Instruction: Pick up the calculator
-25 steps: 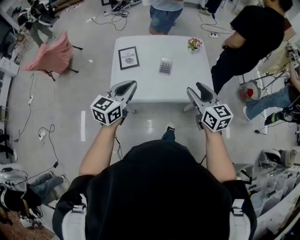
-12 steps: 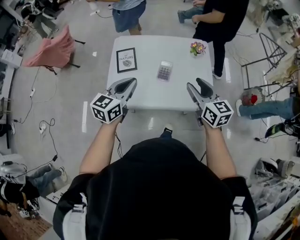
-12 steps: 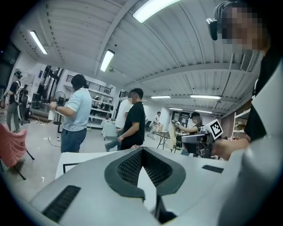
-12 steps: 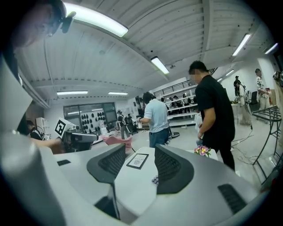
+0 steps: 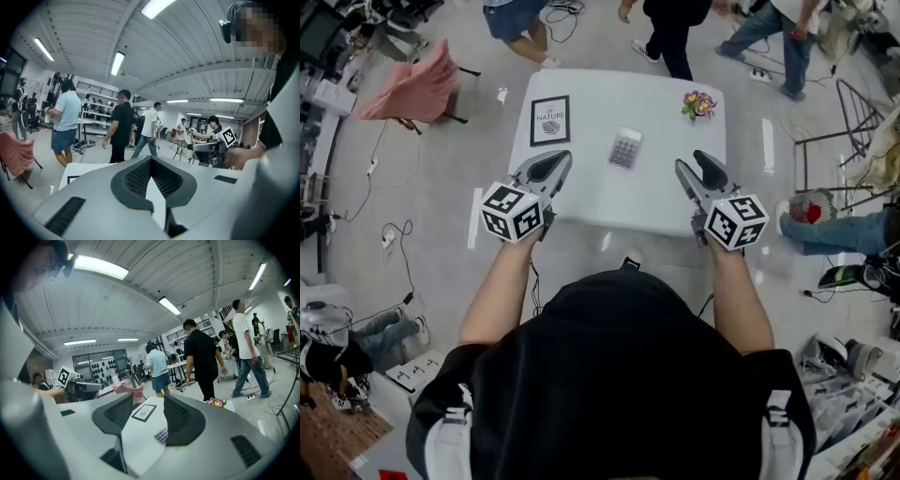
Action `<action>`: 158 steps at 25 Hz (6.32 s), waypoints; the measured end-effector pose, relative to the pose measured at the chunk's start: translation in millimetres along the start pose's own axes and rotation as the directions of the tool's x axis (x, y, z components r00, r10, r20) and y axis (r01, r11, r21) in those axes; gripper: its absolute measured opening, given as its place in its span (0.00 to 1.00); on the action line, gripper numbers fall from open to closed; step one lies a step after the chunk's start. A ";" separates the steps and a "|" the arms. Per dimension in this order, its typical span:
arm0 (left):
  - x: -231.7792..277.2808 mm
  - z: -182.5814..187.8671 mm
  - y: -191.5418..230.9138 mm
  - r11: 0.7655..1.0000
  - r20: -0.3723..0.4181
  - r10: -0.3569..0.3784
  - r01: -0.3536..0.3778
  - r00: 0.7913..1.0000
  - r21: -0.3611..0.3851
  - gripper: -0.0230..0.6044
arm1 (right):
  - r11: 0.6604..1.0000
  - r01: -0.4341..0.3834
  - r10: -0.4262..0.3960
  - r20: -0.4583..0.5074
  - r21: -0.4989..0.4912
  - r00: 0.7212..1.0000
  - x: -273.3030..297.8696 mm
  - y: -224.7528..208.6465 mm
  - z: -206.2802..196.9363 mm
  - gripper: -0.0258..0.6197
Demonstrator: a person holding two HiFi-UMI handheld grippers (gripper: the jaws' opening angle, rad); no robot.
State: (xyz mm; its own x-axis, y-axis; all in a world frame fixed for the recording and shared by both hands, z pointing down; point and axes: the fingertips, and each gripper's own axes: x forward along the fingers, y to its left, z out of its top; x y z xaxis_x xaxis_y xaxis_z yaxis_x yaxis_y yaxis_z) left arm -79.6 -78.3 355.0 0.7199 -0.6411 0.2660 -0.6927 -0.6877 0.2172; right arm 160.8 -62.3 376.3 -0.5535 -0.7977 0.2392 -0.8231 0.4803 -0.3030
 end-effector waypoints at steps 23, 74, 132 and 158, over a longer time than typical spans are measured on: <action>25.6 -2.9 16.2 0.997 -0.002 0.064 -0.064 0.998 -0.036 0.06 | 0.996 -0.089 0.089 -0.007 0.002 0.996 31.9 -25.3 26.3 0.36; 196.6 -144.6 157.4 0.973 -0.338 -0.106 0.027 0.935 -0.231 0.06 | 0.971 0.097 -0.010 -0.367 0.220 0.930 241.3 -182.3 -139.0 0.35; 212.1 -350.3 110.4 0.880 -0.633 -0.371 0.040 0.680 -0.473 0.06 | 0.837 -0.068 0.492 -0.691 0.543 0.529 307.3 -155.0 -286.3 0.30; 208.3 -335.9 95.5 0.895 -0.637 -0.375 0.083 0.674 -0.439 0.06 | 0.750 -0.084 0.556 -0.557 0.656 0.617 275.9 -143.7 -270.6 0.21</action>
State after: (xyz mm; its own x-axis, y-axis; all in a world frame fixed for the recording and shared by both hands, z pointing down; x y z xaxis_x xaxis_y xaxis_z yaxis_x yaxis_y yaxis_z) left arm -10.5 -163.2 746.7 0.7167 0.0425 0.6961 -0.5794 -0.5192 0.6283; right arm 92.0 -252.7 735.5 -0.8699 -0.0220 0.4927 -0.4876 0.1885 -0.8525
